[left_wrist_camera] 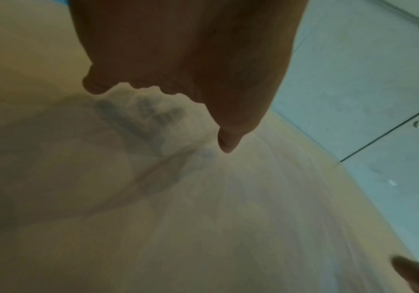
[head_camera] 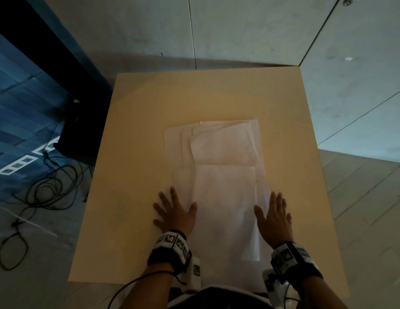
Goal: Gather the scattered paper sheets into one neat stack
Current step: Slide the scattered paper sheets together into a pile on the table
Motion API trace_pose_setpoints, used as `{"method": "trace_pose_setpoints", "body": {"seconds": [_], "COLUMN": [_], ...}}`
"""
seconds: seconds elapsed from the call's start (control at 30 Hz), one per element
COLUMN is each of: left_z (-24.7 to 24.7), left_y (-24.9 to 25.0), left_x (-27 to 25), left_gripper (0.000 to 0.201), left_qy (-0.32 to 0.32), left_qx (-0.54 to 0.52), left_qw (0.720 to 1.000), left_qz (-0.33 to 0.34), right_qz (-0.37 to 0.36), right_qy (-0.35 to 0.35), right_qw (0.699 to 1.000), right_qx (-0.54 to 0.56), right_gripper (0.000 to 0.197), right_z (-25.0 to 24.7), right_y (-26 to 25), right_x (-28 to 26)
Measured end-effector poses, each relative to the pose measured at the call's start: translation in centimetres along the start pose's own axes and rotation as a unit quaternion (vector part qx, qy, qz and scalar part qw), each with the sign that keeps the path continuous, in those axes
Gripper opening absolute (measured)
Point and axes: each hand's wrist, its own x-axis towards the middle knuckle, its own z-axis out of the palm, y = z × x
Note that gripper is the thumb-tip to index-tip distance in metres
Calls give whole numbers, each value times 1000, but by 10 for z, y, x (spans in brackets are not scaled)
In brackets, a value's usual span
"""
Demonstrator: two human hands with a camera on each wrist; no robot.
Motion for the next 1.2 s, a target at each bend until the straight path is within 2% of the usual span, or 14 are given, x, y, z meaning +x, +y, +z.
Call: {"method": "trace_pose_setpoints", "body": {"seconds": [0.13, 0.23, 0.37, 0.47, 0.53, 0.7, 0.83, 0.93, 1.0, 1.13, 1.2], "left_z": [3, 24, 35, 24, 25, 51, 41, 29, 32, 46, 40], "left_y": [-17, -5, 10, 1, -5, 10, 10, 0, 1, 12, 13], "left_x": [-5, -24, -36, -32, -32, -55, -53, -47, -51, -65, -63], "left_gripper": [93, 88, 87, 88, 88, 84, 86, 87, 88, 91, 94], "left_qy": [-8, -11, -22, -11, -3, -35, -44, -29, -47, -98, -100], "left_qx": [-19, 19, 29, -4, -5, 36, -3, -24, -21, -13, -26], "left_qw": [999, 999, 999, 1000, 1000, 998, 998, 999, 998, 992, 991], "left_qz": [-48, -25, 4, -9, -14, 40, 52, 33, 34, 76, 83], "right_qz": [0, -16, -16, -6, -12, -53, -63, -54, -64, -93, -84], "right_qy": [-22, -24, -18, -5, -8, -38, -46, -44, -61, -111, -104], "right_qw": [999, 997, 999, 1000, 1000, 997, 997, 997, 996, 989, 991], "right_qx": [-40, -74, -30, 1, -18, -48, -1, 10, -16, -21, -7], "right_gripper": [79, 78, 73, 74, 74, 72, 75, 75, 75, 76, 74], "right_z": [10, 26, 22, 14, 17, 29, 21, 16, 21, 28, 16], "right_y": [19, 16, 11, 23, 27, 10, 13, 21, 21, 10, 7], "right_x": [-16, -22, -21, -21, -26, -37, -32, -31, -37, -44, -39]}}
